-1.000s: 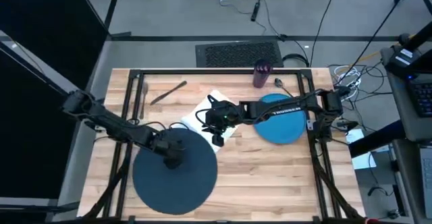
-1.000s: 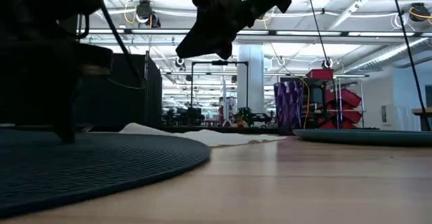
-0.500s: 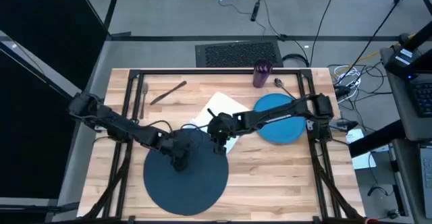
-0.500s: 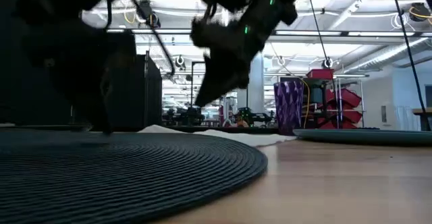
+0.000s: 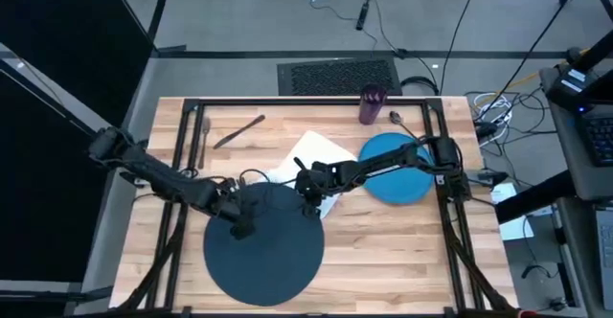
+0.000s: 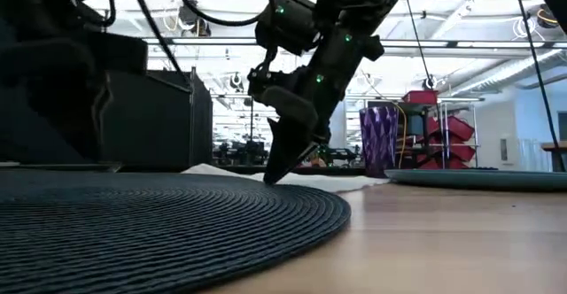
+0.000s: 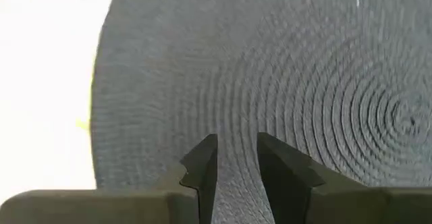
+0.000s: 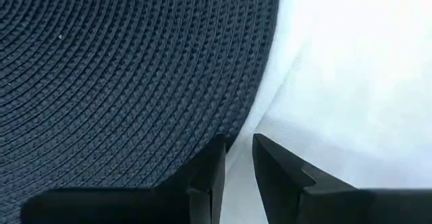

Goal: Set table place
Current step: Move the blue table mat to the center of the table

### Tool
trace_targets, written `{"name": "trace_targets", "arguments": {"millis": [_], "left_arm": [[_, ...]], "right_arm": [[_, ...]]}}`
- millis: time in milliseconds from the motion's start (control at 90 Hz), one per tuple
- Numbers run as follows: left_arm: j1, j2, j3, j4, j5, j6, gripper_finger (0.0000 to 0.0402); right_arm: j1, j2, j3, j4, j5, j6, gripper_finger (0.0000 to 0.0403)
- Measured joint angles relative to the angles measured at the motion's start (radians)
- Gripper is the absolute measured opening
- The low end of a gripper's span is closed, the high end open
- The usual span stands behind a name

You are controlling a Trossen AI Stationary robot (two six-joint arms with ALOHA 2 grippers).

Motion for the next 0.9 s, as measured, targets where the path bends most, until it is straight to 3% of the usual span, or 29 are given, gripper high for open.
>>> {"name": "trace_targets", "arguments": {"millis": [478, 900], "left_arm": [[-0.064, 0.168, 0.004, 0.171, 0.028, -0.035, 0.009], [-0.09, 0.169, 0.002, 0.232, 0.039, -0.059, 0.009]], "right_arm": [[-0.053, 0.0, 0.0, 0.04, 0.002, -0.003, 0.0061], [-0.104, 0.036, 0.003, 0.056, 0.006, -0.001, 0.0061]]}}
